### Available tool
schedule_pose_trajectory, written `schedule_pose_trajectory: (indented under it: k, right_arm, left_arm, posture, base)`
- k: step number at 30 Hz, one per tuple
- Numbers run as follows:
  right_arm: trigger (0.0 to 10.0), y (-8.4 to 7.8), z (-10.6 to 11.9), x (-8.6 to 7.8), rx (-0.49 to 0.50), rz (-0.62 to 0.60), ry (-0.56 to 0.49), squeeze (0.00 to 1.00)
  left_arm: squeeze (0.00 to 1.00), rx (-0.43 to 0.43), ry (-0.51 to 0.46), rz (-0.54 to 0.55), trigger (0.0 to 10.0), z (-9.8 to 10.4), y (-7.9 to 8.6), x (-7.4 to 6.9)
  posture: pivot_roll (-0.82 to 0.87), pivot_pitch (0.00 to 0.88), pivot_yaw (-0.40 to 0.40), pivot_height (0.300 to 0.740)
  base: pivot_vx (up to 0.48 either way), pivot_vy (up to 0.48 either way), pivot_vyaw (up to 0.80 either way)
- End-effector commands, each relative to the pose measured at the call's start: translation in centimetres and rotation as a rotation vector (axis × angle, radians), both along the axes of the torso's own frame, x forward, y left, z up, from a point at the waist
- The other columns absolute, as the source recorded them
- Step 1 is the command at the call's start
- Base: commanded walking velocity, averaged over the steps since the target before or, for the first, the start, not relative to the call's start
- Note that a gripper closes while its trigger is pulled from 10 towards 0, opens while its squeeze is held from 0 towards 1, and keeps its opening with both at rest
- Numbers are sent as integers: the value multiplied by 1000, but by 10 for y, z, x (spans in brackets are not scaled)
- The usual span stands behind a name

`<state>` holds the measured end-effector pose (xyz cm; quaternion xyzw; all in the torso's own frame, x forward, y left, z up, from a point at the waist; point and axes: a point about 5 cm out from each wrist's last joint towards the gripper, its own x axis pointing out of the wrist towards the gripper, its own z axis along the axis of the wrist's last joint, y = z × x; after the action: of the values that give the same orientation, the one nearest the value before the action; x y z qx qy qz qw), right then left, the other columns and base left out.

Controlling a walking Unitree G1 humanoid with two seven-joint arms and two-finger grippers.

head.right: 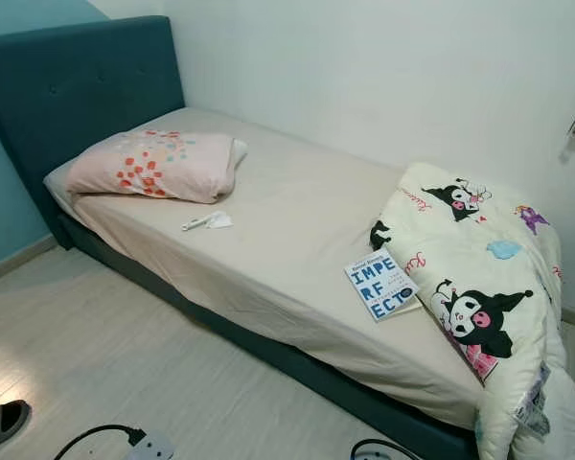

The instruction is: Clean up the room

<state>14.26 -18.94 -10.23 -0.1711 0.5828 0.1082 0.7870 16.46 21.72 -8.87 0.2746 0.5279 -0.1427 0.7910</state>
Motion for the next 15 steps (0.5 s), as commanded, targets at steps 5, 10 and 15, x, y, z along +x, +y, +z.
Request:
schedule_pose_trajectory:
  k: [5,10,15]
  right_arm:
    - [10000,8,-3,-6,19,41,38,0]
    - [10000,6,-3,-6,-10,48,32,0]
    - [10000,5,-3,-6,-37,50,28,0]
  left_arm:
    - [0,21,3,-18,10000,1,4,0]
    - [0,21,-21,12,10000,1,4,0]
    - [0,7,-41,55,10000,1,5,-1]
  posture:
    - [46,0,-68,740]
    - [48,0,-68,740]
    - [49,0,-67,740]
  base:
    - [0,0,-645]
    - [0,0,-652]
    - [0,0,-652]
